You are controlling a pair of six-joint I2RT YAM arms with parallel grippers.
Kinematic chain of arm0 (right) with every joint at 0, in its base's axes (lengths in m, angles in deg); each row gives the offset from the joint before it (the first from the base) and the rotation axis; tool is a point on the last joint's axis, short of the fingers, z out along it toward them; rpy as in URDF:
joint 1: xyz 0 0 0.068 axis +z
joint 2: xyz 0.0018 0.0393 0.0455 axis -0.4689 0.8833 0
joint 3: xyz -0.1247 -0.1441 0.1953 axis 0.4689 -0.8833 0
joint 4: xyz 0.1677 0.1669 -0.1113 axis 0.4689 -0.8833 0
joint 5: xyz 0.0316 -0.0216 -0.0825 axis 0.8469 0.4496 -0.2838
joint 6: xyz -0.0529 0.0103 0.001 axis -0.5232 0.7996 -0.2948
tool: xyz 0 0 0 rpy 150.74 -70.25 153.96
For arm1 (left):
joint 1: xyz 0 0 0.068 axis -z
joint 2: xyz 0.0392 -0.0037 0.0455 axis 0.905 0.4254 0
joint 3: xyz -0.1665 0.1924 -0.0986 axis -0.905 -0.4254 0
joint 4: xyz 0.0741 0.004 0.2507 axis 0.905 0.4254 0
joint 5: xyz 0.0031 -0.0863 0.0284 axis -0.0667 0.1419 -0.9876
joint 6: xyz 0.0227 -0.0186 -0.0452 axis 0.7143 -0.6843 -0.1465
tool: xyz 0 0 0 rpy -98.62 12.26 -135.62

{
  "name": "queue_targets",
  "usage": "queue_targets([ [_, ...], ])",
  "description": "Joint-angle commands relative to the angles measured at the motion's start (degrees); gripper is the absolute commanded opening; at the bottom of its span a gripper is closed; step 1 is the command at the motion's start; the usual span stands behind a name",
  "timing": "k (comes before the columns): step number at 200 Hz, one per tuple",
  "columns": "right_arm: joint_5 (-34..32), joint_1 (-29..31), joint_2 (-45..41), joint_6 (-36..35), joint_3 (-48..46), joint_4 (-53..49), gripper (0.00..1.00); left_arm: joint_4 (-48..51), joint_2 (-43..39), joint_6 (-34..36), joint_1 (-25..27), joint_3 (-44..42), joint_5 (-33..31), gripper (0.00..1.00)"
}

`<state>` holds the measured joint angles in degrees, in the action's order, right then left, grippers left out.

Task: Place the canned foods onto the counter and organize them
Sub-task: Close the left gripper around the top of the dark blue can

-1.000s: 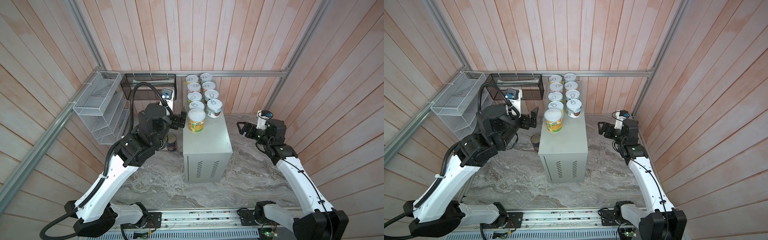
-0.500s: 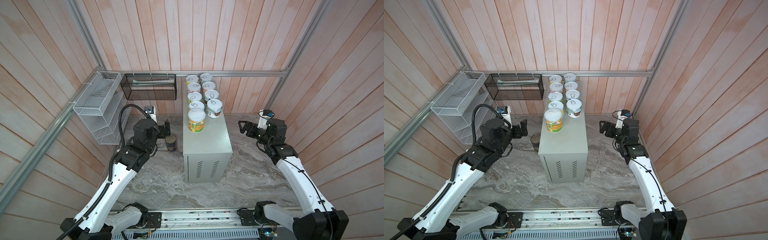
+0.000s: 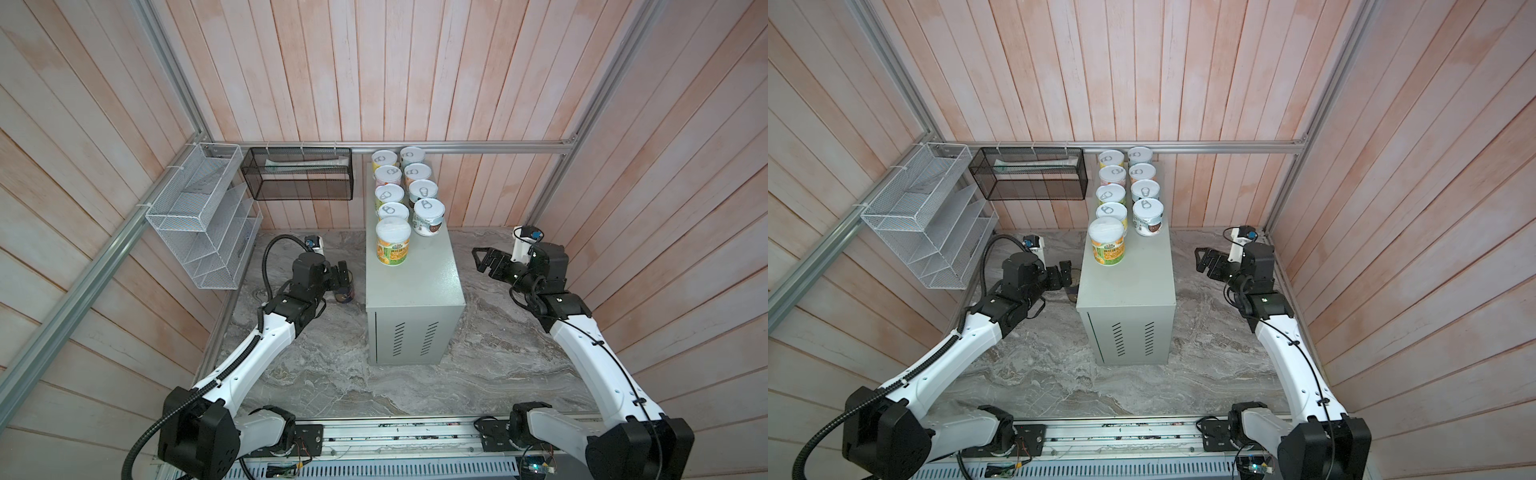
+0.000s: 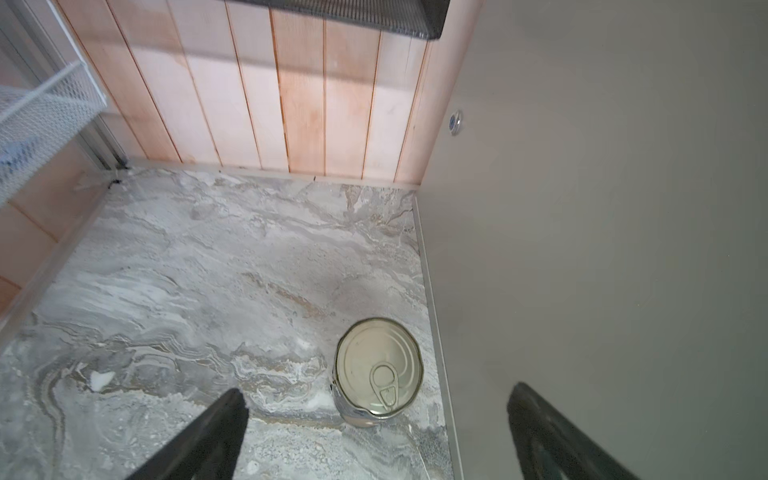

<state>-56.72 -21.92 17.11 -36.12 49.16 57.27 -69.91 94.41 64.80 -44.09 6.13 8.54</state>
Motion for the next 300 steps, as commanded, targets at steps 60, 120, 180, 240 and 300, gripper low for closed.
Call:
queue_targets([
  [60,4.2,-0.2,-0.8,1.5,-1.9,1.3,0.97,-10.8,12.4,-2.9,-0.7,0.3,0.1,1.0],
  [120,4.3,-0.2,-2.2,1.6,-3.4,1.4,0.97,-9.7,19.2,-2.7,-0.9,2.9,0.0,1.0],
  [180,5.1,-0.2,-1.3,2.3,-4.0,2.4,0.97,-11.5,24.3,-1.9,-0.9,3.6,0.3,0.99],
  [240,5.5,-0.2,-1.0,2.4,-4.5,2.7,0.97,-11.5,29.4,-2.1,-0.9,6.4,-0.3,0.98],
  [300,6.1,-0.3,-0.9,3.1,-5.5,3.6,0.96,-13.4,31.0,-2.7,-0.9,4.7,-1.4,0.88],
])
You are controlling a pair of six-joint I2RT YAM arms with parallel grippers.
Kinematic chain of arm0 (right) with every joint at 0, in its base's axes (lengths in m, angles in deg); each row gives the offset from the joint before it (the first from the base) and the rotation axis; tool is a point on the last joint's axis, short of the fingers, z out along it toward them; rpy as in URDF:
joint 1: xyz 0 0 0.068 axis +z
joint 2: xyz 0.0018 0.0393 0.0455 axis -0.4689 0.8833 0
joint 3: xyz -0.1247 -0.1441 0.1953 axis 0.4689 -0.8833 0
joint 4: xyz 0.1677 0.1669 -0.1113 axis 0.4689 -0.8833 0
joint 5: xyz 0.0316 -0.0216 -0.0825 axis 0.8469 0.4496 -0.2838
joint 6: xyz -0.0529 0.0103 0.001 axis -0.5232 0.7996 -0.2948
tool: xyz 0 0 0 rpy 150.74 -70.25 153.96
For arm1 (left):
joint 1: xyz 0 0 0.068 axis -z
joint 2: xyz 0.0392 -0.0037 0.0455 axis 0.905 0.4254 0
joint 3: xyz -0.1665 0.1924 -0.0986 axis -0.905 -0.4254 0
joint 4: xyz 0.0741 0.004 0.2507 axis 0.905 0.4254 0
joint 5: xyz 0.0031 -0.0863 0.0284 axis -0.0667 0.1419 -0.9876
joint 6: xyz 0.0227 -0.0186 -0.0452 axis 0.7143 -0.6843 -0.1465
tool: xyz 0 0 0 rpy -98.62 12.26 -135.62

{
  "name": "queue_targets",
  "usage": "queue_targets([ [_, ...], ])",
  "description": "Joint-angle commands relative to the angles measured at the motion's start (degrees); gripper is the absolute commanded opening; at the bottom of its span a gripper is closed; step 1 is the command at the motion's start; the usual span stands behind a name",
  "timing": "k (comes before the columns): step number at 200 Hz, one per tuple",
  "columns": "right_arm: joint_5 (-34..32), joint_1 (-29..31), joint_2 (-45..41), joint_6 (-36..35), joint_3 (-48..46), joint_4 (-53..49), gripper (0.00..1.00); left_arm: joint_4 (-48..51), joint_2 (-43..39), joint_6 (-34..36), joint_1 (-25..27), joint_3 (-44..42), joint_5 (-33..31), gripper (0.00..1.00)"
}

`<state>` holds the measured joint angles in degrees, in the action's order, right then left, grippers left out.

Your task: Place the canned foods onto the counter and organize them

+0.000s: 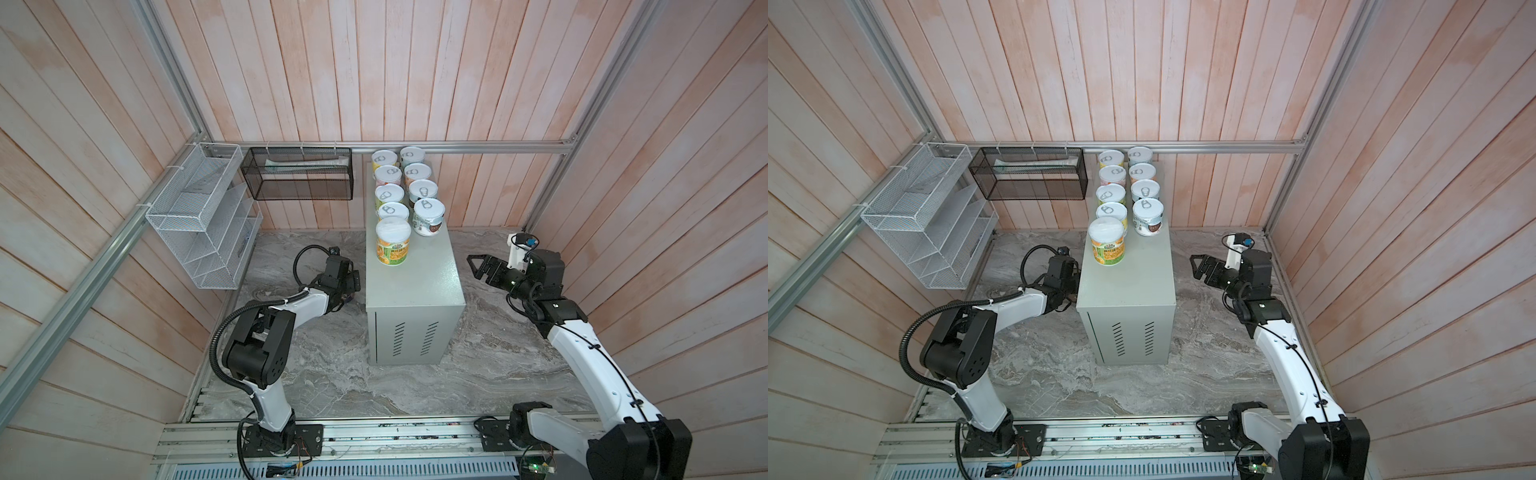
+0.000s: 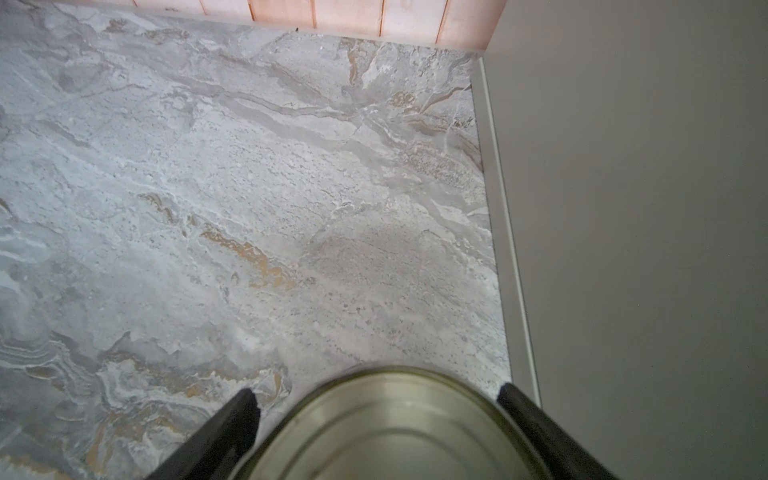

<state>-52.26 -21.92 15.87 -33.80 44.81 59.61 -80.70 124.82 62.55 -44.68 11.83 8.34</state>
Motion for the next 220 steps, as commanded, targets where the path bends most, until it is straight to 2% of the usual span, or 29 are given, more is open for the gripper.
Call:
queue_targets([
  [1,1.6,-0.3,0.4,0.9,-1.2,1.3,0.96,-2.6,0.6,-0.5,-0.3,-1.1,-1.2,0.88],
  [102,2.1,0.7,0.1,1.6,-2.3,1.9,0.95,-4.1,1.7,-0.2,-0.3,-2.4,-3.0,0.83],
  [120,1.9,0.8,0.0,1.5,-2.5,2.0,0.95,-4.5,1.3,0.0,-0.3,-3.1,-2.9,0.79],
  [133,1.9,0.8,0.1,1.4,-2.4,1.9,0.94,-4.7,1.3,0.2,-0.2,-3.2,-2.5,0.73],
  [188,2.5,0.8,1.0,1.5,-2.7,2.6,0.94,-4.0,1.0,1.0,-0.2,-3.6,-1.9,0.63],
  [209,2.3,0.9,1.2,1.4,-2.6,2.6,0.94,-3.9,0.6,1.2,-0.2,-4.0,-1.6,0.44],
  [220,2.3,0.9,1.3,1.3,-2.5,2.4,0.94,-3.8,0.5,1.3,-0.2,-4.2,-1.5,0.29],
])
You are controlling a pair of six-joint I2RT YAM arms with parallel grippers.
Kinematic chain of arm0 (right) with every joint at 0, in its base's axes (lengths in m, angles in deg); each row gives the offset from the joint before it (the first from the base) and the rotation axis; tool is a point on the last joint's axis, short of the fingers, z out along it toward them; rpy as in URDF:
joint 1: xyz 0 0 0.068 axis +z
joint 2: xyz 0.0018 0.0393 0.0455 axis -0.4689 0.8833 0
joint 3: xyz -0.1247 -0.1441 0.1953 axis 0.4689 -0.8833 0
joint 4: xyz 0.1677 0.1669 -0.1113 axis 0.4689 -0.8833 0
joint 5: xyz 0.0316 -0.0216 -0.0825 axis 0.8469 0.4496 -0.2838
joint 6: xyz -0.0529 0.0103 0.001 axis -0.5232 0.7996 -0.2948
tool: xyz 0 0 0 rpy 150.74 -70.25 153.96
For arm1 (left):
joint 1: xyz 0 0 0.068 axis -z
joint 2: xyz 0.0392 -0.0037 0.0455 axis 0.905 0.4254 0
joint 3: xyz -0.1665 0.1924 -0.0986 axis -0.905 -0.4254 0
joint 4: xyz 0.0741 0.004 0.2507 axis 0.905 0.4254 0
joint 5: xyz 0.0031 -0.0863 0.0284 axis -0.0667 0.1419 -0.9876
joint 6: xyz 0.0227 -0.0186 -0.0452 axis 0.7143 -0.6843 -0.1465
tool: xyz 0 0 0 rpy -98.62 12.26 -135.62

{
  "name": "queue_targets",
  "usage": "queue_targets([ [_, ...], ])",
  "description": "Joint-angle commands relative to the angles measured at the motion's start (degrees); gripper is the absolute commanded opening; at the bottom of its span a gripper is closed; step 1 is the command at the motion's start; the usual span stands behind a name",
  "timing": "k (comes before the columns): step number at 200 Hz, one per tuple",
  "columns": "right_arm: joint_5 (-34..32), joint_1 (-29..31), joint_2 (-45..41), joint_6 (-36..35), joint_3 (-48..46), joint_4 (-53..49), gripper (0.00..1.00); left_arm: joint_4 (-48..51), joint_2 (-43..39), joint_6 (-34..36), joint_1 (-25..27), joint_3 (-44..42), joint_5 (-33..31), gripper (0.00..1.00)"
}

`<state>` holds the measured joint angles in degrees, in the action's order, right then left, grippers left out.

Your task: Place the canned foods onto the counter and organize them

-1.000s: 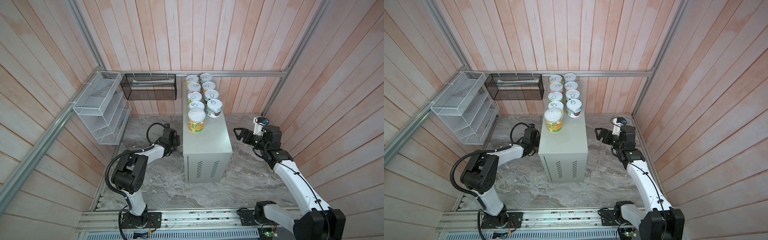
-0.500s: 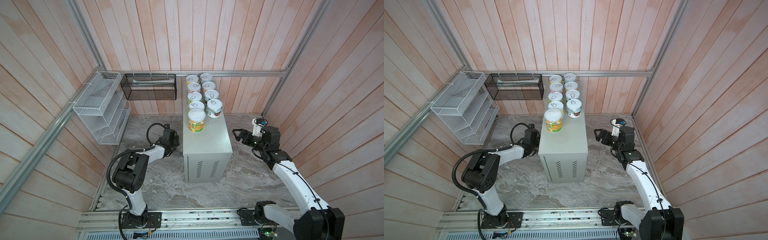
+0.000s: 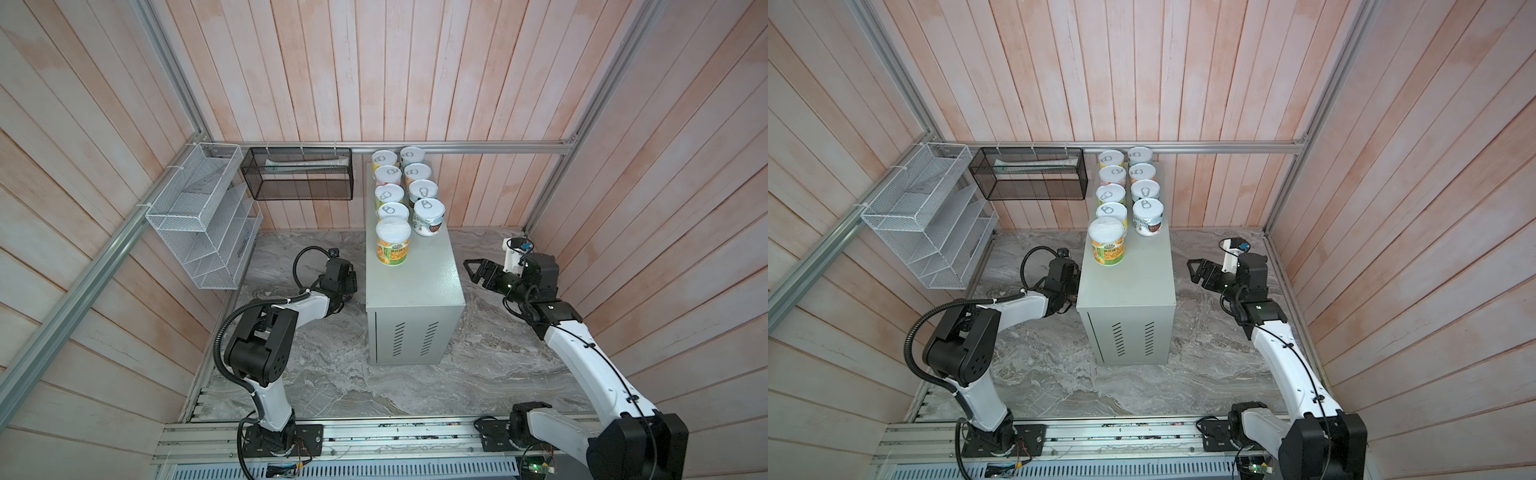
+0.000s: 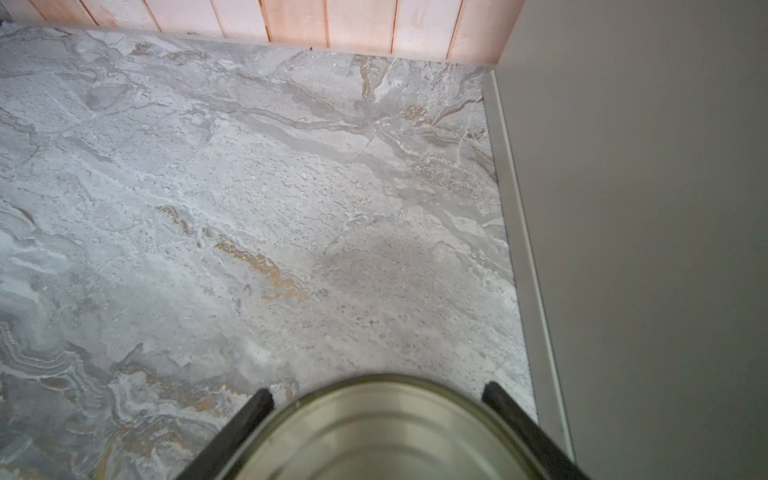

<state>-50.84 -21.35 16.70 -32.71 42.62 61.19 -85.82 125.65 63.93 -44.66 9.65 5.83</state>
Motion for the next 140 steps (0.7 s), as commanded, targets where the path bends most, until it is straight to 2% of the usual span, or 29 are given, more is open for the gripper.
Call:
queue_targets([
  [1,0.8,0.3,0.5,0.2,-0.3,0.8,0.94,1.2,-0.4,-0.1,-0.2,-2.0,1.0,0.28],
  [11,0.7,0.3,0.5,0.0,-0.2,0.7,0.94,1.3,-0.5,-0.1,-0.2,-2.1,1.1,0.15],
  [30,0.7,0.3,0.5,-0.1,-0.1,0.7,0.94,1.5,-0.7,-0.3,-0.2,-2.3,1.2,0.0],
  [140,0.4,0.3,0.5,-0.4,-0.7,0.0,0.94,2.3,-3.4,-1.6,1.5,-4.9,2.1,0.0],
])
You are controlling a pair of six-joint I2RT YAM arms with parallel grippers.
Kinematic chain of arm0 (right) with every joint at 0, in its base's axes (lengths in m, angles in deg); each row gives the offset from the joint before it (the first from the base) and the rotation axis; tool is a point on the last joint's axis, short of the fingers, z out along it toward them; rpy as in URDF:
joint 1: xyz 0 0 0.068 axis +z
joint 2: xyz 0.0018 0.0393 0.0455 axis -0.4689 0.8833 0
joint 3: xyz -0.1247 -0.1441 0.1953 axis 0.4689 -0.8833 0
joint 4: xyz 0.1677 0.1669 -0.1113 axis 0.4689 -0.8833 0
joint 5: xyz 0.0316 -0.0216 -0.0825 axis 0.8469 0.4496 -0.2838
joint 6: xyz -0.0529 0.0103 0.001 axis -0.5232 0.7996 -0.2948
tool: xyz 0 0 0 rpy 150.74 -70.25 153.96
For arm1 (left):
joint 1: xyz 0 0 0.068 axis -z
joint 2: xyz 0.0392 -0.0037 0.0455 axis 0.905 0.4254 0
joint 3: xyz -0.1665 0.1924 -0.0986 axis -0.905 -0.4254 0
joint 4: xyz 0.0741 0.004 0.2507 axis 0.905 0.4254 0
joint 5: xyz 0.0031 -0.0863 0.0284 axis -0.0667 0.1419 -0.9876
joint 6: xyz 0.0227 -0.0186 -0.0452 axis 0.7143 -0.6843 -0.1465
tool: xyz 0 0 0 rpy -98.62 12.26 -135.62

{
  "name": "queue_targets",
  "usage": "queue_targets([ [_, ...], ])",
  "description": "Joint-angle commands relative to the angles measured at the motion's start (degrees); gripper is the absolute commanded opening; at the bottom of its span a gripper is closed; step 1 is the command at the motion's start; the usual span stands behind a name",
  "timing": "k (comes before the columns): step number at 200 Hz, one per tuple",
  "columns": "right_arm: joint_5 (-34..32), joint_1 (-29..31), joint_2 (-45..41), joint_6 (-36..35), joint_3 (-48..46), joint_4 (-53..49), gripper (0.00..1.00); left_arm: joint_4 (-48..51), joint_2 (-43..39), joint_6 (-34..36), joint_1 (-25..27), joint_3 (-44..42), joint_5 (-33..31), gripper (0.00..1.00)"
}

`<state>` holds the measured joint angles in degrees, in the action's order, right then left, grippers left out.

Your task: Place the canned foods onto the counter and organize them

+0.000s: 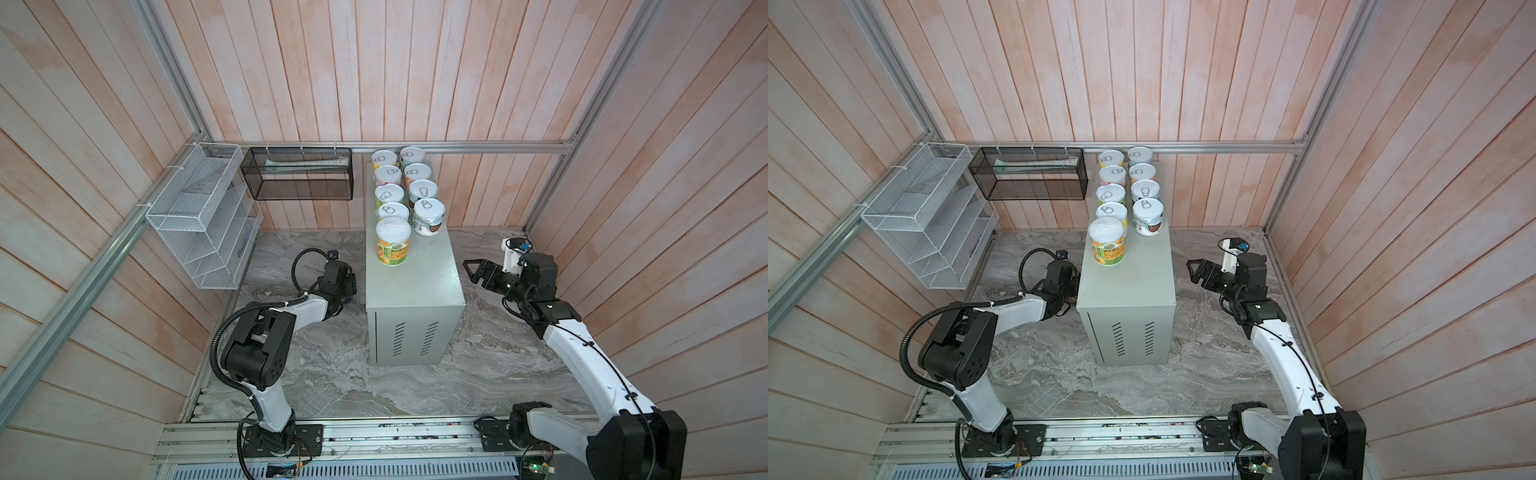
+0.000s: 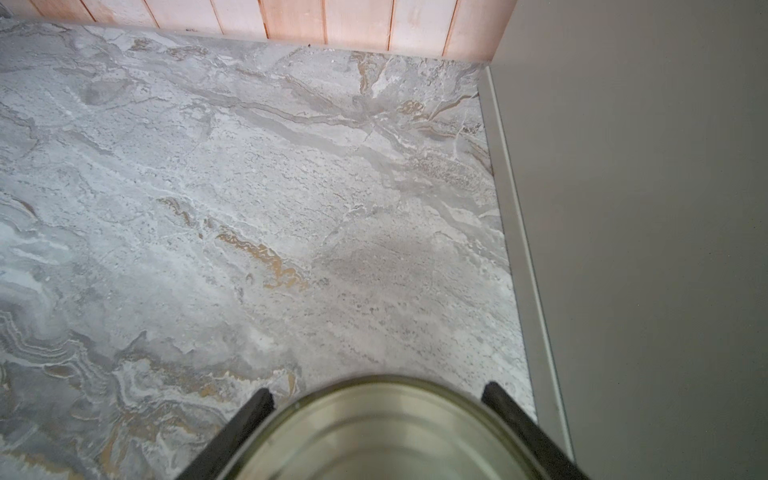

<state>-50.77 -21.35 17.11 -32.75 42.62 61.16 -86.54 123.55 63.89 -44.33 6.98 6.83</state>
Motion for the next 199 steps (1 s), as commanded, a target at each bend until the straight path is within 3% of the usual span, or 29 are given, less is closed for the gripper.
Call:
queue_targets([
  [1,0.4,0.3,0.1,-0.4,-0.7,0.1,0.94,3.0,-1.3,-1.6,1.2,-2.2,1.1,0.0],
  [186,1.5,0.4,2.4,-0.9,-1.0,1.3,0.93,16.8,-20.5,-6.1,5.9,-14.3,-1.3,0.0],
  [190,1.4,0.4,2.3,-0.9,-1.0,1.3,0.93,16.9,-20.9,-6.1,6.0,-14.7,-1.3,0.06],
  [199,1.3,0.3,2.1,-1.0,-0.9,1.1,0.93,17.0,-21.7,-6.4,6.3,-15.5,-1.4,0.29],
])
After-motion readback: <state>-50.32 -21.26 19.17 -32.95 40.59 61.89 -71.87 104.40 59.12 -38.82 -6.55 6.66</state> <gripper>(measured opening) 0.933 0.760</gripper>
